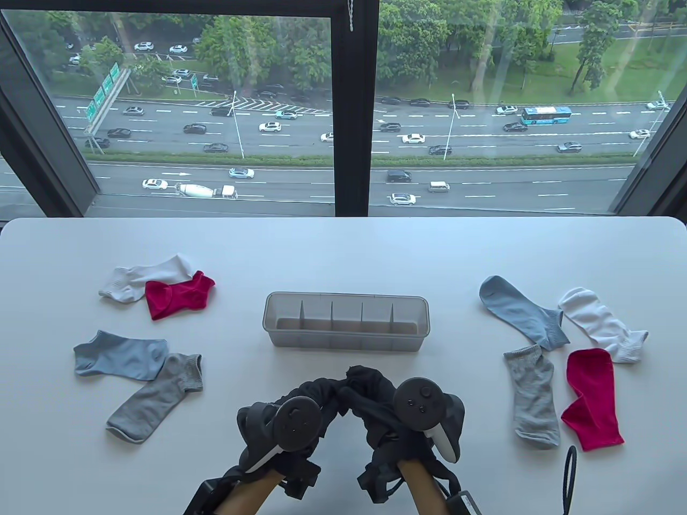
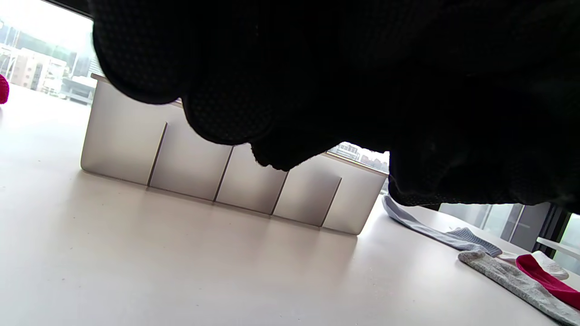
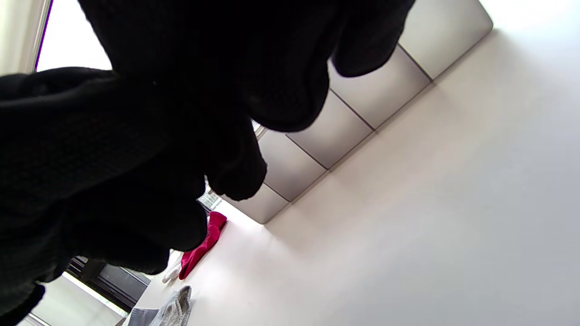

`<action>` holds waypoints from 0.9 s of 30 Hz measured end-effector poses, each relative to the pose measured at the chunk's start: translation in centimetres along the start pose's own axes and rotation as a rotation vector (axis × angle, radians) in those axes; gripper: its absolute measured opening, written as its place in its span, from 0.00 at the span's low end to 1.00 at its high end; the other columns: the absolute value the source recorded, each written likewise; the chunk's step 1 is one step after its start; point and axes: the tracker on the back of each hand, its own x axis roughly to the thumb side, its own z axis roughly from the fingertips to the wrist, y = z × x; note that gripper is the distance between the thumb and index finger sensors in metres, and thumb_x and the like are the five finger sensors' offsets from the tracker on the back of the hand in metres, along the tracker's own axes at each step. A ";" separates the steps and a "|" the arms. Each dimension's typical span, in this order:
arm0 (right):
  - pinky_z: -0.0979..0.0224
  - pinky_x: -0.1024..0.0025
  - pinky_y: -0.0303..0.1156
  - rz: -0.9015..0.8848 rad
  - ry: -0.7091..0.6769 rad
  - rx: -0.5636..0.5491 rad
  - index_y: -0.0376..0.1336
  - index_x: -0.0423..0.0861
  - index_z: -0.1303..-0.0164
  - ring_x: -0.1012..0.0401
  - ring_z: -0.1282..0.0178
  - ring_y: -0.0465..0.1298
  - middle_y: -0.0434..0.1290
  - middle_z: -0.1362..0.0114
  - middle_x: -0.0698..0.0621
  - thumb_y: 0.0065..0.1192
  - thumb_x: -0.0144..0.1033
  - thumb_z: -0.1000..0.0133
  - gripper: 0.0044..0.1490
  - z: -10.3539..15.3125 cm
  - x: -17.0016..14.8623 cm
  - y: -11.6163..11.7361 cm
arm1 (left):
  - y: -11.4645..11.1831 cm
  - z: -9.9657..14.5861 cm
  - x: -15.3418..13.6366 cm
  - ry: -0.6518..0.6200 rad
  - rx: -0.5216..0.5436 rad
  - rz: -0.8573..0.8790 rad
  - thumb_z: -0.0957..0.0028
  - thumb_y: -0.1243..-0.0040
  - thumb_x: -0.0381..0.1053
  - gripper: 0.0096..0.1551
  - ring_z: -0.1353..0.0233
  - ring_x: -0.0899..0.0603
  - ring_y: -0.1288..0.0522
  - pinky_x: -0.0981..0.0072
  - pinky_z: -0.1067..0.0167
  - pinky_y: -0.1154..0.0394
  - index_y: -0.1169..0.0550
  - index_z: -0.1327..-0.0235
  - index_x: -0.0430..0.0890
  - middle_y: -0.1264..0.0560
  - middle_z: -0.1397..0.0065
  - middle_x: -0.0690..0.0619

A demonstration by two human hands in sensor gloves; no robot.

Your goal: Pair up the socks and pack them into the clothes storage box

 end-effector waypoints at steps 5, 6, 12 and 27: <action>0.22 0.49 0.68 0.058 -0.043 0.032 0.59 0.47 0.25 0.61 0.46 0.81 0.76 0.38 0.44 0.61 0.51 0.38 0.35 -0.2 -0.1 0.2 | -0.3 -0.5 -1.4 -0.024 -0.077 0.099 0.44 0.41 0.51 0.21 0.50 0.42 0.12 0.49 0.52 0.15 0.21 0.43 0.42 0.16 0.46 0.43; 0.21 0.49 0.67 0.067 -0.051 0.040 0.58 0.47 0.24 0.61 0.45 0.81 0.76 0.37 0.44 0.60 0.50 0.38 0.35 -0.2 -0.2 0.2 | -0.4 -0.6 -2.0 -0.016 -0.119 0.193 0.43 0.42 0.51 0.21 0.49 0.41 0.12 0.47 0.51 0.16 0.21 0.43 0.42 0.16 0.45 0.42; 0.21 0.46 0.66 0.114 -0.074 0.064 0.57 0.46 0.22 0.59 0.42 0.80 0.74 0.35 0.42 0.60 0.50 0.37 0.36 -0.5 -0.4 0.0 | -0.8 -1.1 -2.6 -0.020 -0.189 0.279 0.42 0.45 0.50 0.21 0.47 0.40 0.13 0.46 0.50 0.17 0.23 0.40 0.42 0.18 0.43 0.41; 0.22 0.47 0.68 -0.001 -0.093 0.063 0.56 0.53 0.23 0.60 0.43 0.81 0.71 0.31 0.41 0.60 0.46 0.36 0.32 -0.4 -0.9 -0.9 | -1.2 -1.0 -1.7 -0.068 -0.163 0.150 0.47 0.42 0.63 0.38 0.37 0.35 0.20 0.40 0.40 0.23 0.33 0.29 0.44 0.26 0.32 0.38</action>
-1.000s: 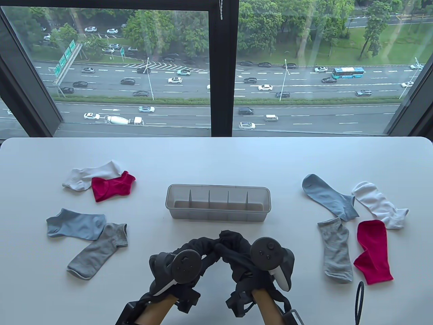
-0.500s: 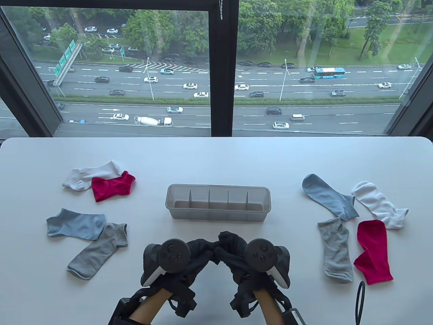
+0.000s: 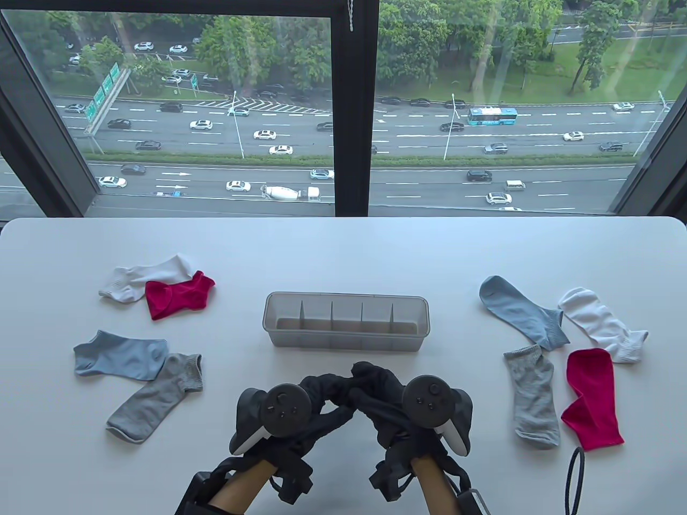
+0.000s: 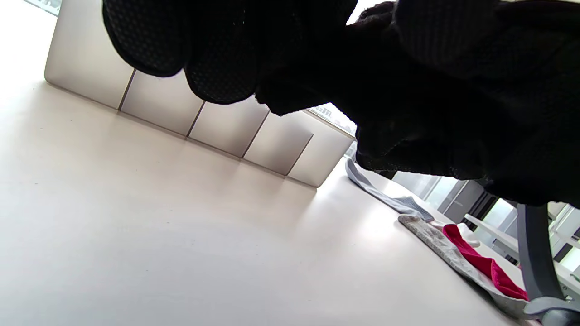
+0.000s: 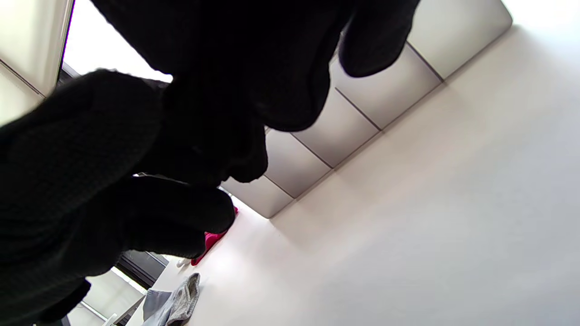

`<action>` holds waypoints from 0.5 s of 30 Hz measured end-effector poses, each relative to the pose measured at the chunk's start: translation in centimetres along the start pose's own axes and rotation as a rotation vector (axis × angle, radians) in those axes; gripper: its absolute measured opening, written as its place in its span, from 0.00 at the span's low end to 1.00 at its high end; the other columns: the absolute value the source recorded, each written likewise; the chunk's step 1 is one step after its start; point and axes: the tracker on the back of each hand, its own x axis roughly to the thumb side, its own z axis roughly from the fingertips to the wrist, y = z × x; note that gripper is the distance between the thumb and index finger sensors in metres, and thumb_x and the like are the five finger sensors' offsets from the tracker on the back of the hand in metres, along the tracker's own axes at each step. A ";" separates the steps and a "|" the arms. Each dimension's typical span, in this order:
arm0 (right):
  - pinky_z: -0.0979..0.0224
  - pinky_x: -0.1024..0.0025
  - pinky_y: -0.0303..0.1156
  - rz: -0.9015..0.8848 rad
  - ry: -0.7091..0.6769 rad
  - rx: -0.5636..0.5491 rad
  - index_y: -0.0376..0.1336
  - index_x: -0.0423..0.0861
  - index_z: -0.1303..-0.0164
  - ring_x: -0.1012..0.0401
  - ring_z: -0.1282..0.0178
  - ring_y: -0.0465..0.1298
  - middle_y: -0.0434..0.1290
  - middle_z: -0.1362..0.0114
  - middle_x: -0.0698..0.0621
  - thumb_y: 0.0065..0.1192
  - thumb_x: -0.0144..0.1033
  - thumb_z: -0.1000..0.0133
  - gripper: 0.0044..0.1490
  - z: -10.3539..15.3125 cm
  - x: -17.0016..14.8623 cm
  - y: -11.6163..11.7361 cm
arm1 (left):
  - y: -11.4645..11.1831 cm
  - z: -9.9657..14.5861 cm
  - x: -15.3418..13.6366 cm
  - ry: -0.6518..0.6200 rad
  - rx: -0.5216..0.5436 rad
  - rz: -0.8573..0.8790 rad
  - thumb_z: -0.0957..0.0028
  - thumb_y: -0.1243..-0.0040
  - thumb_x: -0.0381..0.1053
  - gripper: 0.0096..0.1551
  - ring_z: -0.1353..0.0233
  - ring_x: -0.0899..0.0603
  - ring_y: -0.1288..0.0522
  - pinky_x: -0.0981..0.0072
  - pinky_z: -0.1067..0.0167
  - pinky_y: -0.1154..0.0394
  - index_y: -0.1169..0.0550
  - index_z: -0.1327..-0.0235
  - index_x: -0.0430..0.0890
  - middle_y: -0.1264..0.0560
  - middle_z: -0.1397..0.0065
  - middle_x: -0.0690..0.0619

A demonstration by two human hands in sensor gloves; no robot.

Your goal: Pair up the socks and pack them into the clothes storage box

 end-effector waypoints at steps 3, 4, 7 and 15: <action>0.21 0.46 0.67 -0.014 -0.012 0.015 0.57 0.52 0.23 0.58 0.42 0.81 0.71 0.30 0.39 0.60 0.44 0.36 0.31 0.1 0.6 0.2 | 0.3 -0.1 -0.2 0.023 0.086 0.008 0.44 0.41 0.56 0.26 0.42 0.38 0.16 0.42 0.43 0.21 0.27 0.36 0.47 0.22 0.38 0.40; 0.21 0.46 0.67 0.016 -0.022 0.016 0.57 0.52 0.23 0.58 0.42 0.81 0.71 0.30 0.39 0.60 0.44 0.36 0.31 0.1 0.7 0.3 | 0.3 0.0 -0.1 0.032 0.080 0.020 0.43 0.40 0.54 0.24 0.43 0.37 0.16 0.42 0.44 0.20 0.25 0.37 0.46 0.21 0.39 0.39; 0.21 0.47 0.67 0.057 -0.031 0.017 0.57 0.53 0.23 0.58 0.42 0.81 0.70 0.30 0.40 0.60 0.45 0.36 0.31 0.1 0.9 0.5 | 0.5 0.3 0.2 0.034 0.121 -0.023 0.43 0.40 0.49 0.20 0.45 0.38 0.15 0.43 0.46 0.19 0.22 0.41 0.45 0.19 0.42 0.40; 0.19 0.46 0.65 -0.004 -0.015 0.089 0.54 0.56 0.22 0.58 0.36 0.79 0.68 0.26 0.42 0.59 0.45 0.35 0.31 -0.5 -0.1 0.7 | 1.1 0.2 -1.4 0.058 0.063 0.131 0.45 0.43 0.50 0.21 0.46 0.39 0.15 0.43 0.44 0.20 0.22 0.42 0.44 0.19 0.43 0.42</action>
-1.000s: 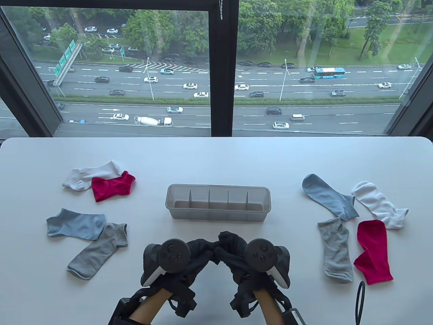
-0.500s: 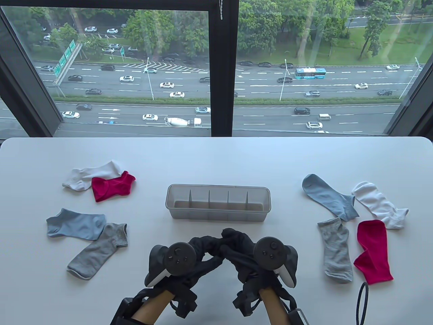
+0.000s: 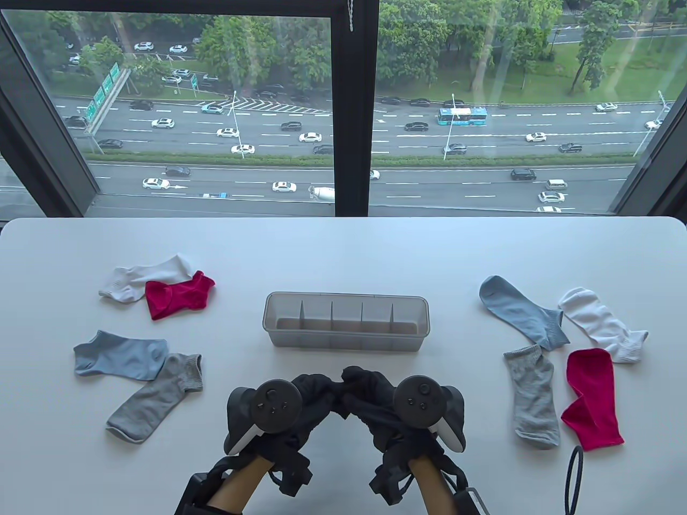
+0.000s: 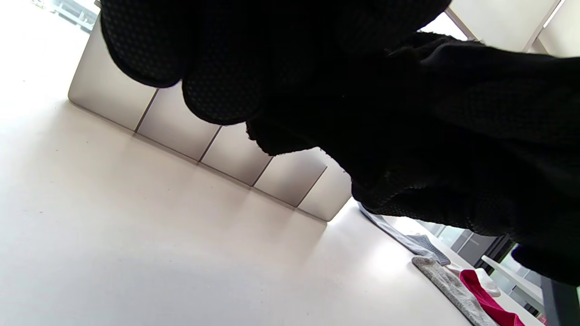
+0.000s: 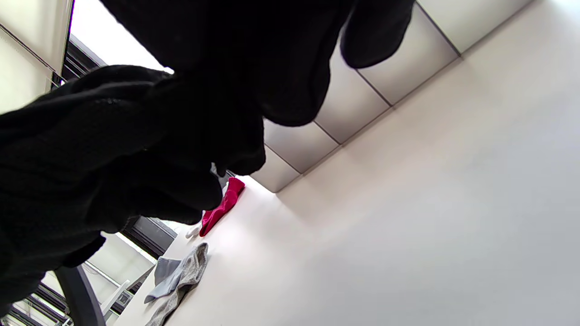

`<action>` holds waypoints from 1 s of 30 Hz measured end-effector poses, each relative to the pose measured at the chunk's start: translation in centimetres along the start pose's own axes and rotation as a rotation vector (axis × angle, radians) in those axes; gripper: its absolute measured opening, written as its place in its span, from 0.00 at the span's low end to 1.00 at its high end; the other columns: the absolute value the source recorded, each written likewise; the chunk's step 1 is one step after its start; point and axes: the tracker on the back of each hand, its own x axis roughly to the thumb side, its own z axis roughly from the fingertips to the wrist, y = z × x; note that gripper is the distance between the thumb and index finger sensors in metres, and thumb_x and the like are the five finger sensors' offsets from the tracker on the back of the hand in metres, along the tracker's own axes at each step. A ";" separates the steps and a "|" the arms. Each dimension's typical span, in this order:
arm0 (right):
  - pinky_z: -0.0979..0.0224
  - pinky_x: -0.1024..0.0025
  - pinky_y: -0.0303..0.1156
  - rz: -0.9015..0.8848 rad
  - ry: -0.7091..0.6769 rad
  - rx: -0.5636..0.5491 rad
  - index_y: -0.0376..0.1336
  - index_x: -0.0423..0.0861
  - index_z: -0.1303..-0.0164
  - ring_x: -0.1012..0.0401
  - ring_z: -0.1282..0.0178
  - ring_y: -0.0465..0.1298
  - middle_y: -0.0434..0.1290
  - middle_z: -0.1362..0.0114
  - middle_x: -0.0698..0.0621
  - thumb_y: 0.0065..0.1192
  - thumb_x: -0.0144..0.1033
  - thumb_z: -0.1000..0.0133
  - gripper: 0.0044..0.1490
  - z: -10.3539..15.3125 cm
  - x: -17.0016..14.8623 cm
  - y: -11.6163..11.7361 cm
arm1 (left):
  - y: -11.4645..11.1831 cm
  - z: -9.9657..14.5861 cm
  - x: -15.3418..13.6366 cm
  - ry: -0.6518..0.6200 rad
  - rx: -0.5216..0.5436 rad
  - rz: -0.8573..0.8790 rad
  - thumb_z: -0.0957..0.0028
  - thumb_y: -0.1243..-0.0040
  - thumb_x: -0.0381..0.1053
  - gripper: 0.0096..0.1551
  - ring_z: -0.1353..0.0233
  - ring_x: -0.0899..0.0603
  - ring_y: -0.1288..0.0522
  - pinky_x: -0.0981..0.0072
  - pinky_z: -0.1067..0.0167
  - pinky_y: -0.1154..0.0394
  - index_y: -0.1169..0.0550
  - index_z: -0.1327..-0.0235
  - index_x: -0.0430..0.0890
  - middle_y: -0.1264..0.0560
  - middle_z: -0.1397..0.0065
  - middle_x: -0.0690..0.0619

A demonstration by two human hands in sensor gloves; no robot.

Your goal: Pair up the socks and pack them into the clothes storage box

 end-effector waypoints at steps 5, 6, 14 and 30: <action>0.18 0.46 0.63 -0.005 -0.009 -0.003 0.53 0.58 0.21 0.58 0.34 0.78 0.67 0.24 0.44 0.59 0.45 0.35 0.32 -0.1 -0.1 -0.1 | 0.7 0.3 -0.3 0.021 0.020 0.096 0.45 0.44 0.51 0.22 0.45 0.40 0.15 0.43 0.44 0.20 0.22 0.42 0.45 0.19 0.42 0.43; 0.18 0.46 0.63 0.004 -0.014 -0.012 0.53 0.58 0.22 0.57 0.34 0.79 0.67 0.24 0.45 0.59 0.45 0.35 0.32 0.0 -0.1 -0.1 | 0.7 0.3 -0.3 0.020 0.027 0.105 0.45 0.44 0.51 0.22 0.45 0.40 0.15 0.43 0.44 0.20 0.22 0.42 0.45 0.19 0.42 0.43; 0.18 0.46 0.64 -0.002 -0.025 -0.042 0.52 0.56 0.20 0.58 0.35 0.79 0.67 0.23 0.45 0.60 0.43 0.36 0.34 0.2 0.1 -0.5 | 0.8 0.0 -0.7 -0.015 -0.048 0.194 0.44 0.45 0.51 0.21 0.45 0.39 0.16 0.42 0.44 0.21 0.23 0.41 0.45 0.20 0.42 0.42; 0.19 0.40 0.60 -0.232 -0.055 0.009 0.49 0.56 0.18 0.52 0.27 0.74 0.64 0.17 0.47 0.61 0.38 0.35 0.37 0.3 0.1 -1.3 | -0.2 -0.9 -2.8 0.037 -0.260 0.613 0.40 0.48 0.56 0.35 0.49 0.40 0.16 0.47 0.51 0.20 0.35 0.25 0.38 0.21 0.40 0.40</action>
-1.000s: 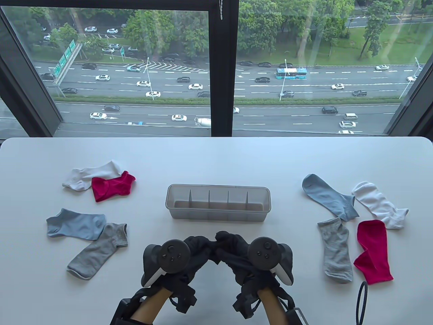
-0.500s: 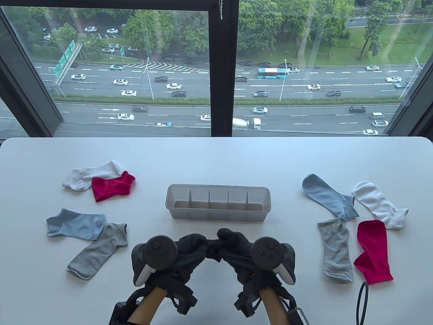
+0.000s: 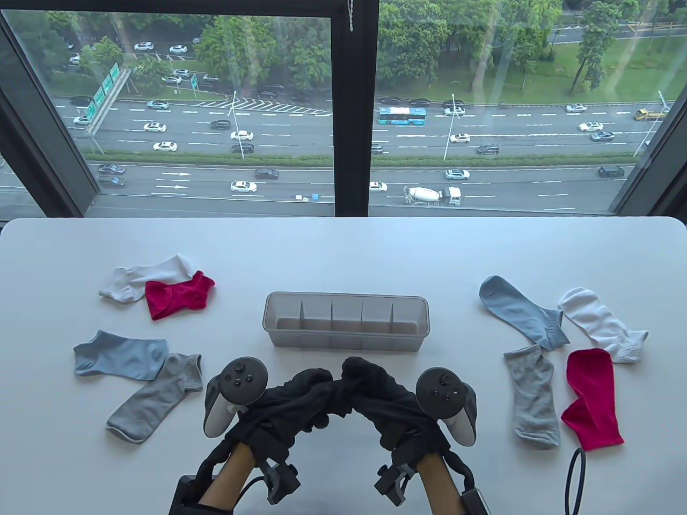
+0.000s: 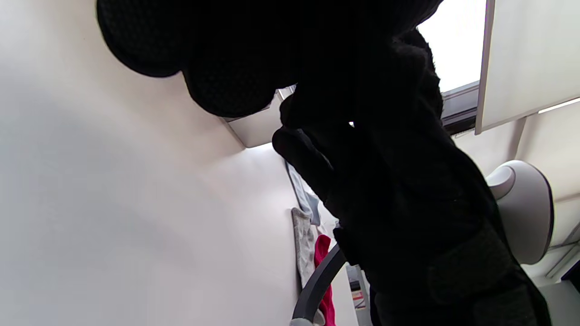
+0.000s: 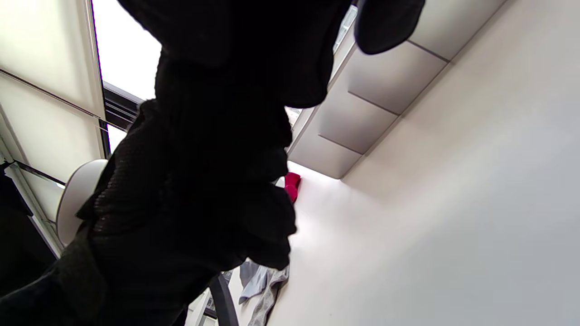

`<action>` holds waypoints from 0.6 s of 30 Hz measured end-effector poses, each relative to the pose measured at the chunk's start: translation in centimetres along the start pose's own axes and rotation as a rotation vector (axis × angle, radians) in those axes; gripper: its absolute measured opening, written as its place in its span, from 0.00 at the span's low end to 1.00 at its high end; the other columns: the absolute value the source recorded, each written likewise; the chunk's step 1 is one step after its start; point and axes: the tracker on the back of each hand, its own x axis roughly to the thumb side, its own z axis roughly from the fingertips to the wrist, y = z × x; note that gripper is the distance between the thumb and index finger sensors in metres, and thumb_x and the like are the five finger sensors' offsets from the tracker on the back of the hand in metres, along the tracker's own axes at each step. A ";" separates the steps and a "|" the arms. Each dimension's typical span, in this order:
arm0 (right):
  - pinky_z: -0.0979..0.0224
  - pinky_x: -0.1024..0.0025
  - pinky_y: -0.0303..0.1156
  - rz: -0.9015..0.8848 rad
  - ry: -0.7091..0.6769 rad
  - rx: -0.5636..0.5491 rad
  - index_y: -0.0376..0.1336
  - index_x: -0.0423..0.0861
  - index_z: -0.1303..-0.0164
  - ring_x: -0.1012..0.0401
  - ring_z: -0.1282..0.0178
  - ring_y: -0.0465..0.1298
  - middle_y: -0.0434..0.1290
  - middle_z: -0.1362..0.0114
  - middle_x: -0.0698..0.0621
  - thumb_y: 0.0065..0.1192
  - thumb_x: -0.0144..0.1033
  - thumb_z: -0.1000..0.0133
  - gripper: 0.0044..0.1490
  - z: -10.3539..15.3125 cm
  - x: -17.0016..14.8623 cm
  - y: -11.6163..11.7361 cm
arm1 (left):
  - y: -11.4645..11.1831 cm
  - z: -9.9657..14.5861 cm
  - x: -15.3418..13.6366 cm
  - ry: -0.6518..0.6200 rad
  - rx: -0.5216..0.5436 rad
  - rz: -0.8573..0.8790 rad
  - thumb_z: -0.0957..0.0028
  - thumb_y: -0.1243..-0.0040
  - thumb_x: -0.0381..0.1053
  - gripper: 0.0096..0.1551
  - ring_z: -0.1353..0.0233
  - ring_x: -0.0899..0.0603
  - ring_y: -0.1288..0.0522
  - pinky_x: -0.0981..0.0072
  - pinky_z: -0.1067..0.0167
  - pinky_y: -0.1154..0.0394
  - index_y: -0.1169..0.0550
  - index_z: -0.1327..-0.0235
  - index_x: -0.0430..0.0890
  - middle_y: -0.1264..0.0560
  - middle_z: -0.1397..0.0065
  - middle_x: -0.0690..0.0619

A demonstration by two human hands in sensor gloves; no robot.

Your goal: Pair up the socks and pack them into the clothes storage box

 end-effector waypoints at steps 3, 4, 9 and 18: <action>0.20 0.37 0.59 0.331 -0.005 -0.070 0.47 0.49 0.15 0.44 0.20 0.66 0.58 0.15 0.40 0.62 0.44 0.37 0.43 0.1 0.6 0.2 | 0.2 0.1 1.1 -0.031 0.097 -0.220 0.41 0.45 0.54 0.34 0.53 0.42 0.17 0.48 0.51 0.20 0.34 0.27 0.38 0.21 0.45 0.40; 0.20 0.36 0.58 0.397 -0.012 -0.055 0.46 0.47 0.14 0.41 0.18 0.63 0.56 0.14 0.38 0.62 0.46 0.38 0.46 0.1 0.7 0.3 | 0.1 0.2 1.4 -0.040 0.105 -0.291 0.41 0.45 0.54 0.33 0.53 0.42 0.17 0.48 0.51 0.20 0.33 0.28 0.38 0.20 0.45 0.40; 0.20 0.34 0.56 0.575 -0.063 0.021 0.46 0.49 0.14 0.37 0.16 0.58 0.56 0.12 0.41 0.63 0.48 0.39 0.47 0.1 1.6 1.1 | -0.9 0.1 2.2 -0.054 0.072 -0.593 0.42 0.44 0.53 0.32 0.52 0.42 0.16 0.47 0.49 0.20 0.32 0.28 0.39 0.20 0.44 0.40; 0.23 0.42 0.65 0.440 0.028 0.004 0.55 0.39 0.20 0.53 0.37 0.77 0.73 0.31 0.42 0.60 0.47 0.38 0.40 -0.4 0.9 1.2 | -0.6 1.4 3.0 -0.092 0.292 -0.525 0.41 0.46 0.57 0.42 0.28 0.29 0.30 0.34 0.35 0.31 0.47 0.19 0.48 0.41 0.19 0.35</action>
